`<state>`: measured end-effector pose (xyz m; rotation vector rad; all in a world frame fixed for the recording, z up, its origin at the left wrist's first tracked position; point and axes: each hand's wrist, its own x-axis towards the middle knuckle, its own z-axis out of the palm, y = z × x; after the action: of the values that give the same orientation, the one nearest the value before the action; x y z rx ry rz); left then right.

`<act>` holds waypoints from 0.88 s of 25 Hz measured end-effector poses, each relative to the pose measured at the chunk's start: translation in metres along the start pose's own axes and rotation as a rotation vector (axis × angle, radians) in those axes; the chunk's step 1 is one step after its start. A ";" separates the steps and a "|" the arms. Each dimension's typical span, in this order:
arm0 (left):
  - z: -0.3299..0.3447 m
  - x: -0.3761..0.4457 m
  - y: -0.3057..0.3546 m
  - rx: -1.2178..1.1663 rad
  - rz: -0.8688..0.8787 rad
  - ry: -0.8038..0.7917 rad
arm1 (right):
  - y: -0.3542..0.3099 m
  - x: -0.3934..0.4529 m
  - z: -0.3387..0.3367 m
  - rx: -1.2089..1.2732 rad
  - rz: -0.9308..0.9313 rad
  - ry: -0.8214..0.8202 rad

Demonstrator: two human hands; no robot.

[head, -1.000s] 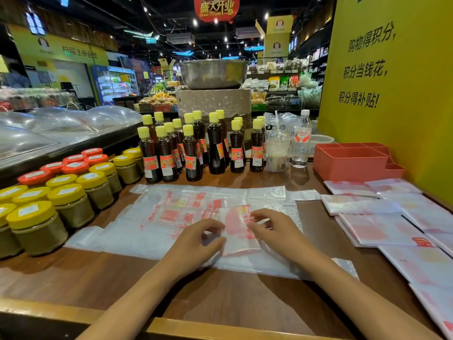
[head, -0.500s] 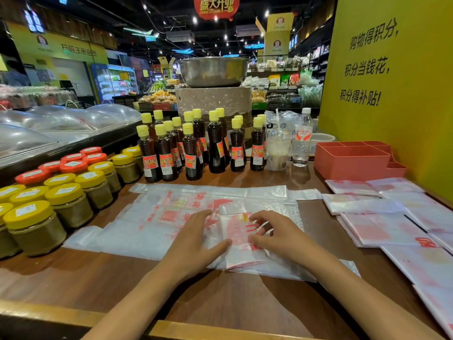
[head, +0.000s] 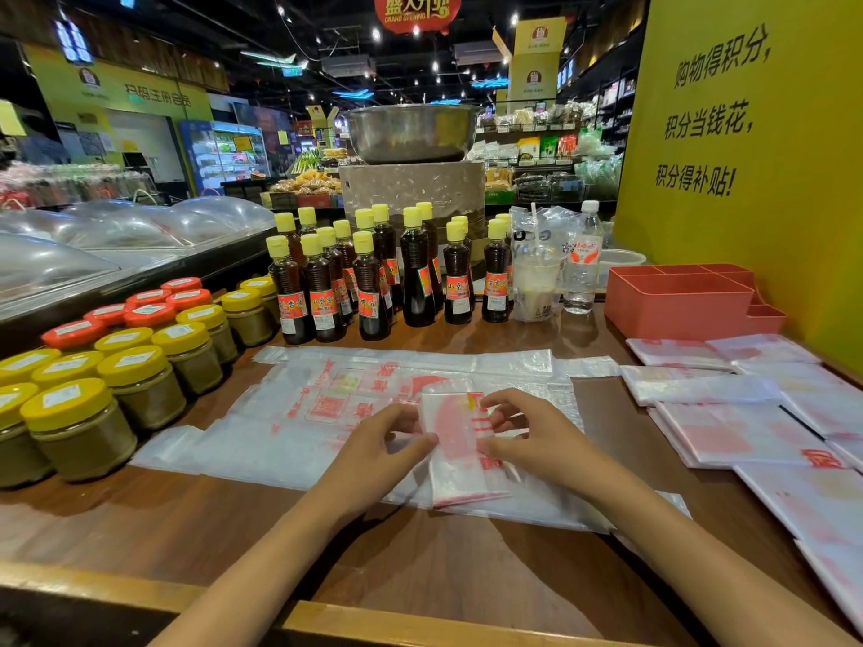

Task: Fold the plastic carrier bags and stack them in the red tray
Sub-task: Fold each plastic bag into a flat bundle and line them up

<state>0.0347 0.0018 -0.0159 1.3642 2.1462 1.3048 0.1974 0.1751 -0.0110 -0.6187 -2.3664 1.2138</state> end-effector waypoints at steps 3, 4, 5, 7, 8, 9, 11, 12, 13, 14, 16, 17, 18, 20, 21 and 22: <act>-0.002 -0.002 0.010 -0.113 0.027 -0.016 | -0.004 -0.001 -0.001 0.017 -0.012 -0.011; -0.002 -0.003 0.014 -0.153 0.023 -0.029 | -0.005 -0.002 -0.001 0.020 -0.015 -0.014; -0.002 -0.005 0.016 -0.177 0.012 -0.039 | -0.005 -0.002 0.000 0.026 -0.013 -0.014; 0.000 -0.006 0.016 -0.150 0.005 -0.052 | -0.004 -0.002 0.002 0.041 0.009 0.002; 0.002 -0.006 0.014 -0.078 0.013 -0.060 | -0.003 -0.002 0.003 0.043 0.022 0.012; 0.003 -0.007 0.011 0.021 0.022 -0.081 | -0.003 -0.001 0.003 0.039 0.033 0.020; 0.005 -0.006 0.007 0.269 0.027 -0.139 | -0.002 -0.002 0.004 0.017 0.049 0.027; 0.006 -0.005 0.004 0.389 0.036 -0.138 | -0.003 -0.002 0.004 -0.006 0.051 0.026; 0.006 -0.003 0.001 0.482 0.051 -0.114 | -0.003 -0.002 0.005 -0.036 0.049 0.023; 0.007 -0.002 -0.002 0.537 0.072 -0.063 | -0.003 -0.002 0.006 -0.066 0.041 0.020; 0.007 0.000 -0.005 0.530 0.108 0.031 | -0.003 -0.001 0.006 -0.104 0.022 0.021; 0.008 0.001 -0.006 0.497 0.113 0.043 | -0.004 -0.001 0.006 -0.124 0.012 0.019; 0.008 0.000 -0.006 0.465 0.105 0.035 | -0.004 -0.002 0.006 -0.150 0.002 0.013; 0.008 -0.001 -0.005 0.422 0.106 0.011 | -0.005 -0.003 0.006 -0.193 -0.014 -0.005; 0.007 -0.002 -0.005 0.399 0.105 0.005 | -0.004 -0.003 0.005 -0.199 -0.014 -0.011; 0.007 -0.002 -0.005 0.362 0.092 -0.003 | -0.005 -0.004 0.005 -0.199 -0.014 -0.016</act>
<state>0.0374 0.0028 -0.0236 1.6125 2.4293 0.9709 0.1968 0.1673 -0.0106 -0.6560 -2.5202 0.9877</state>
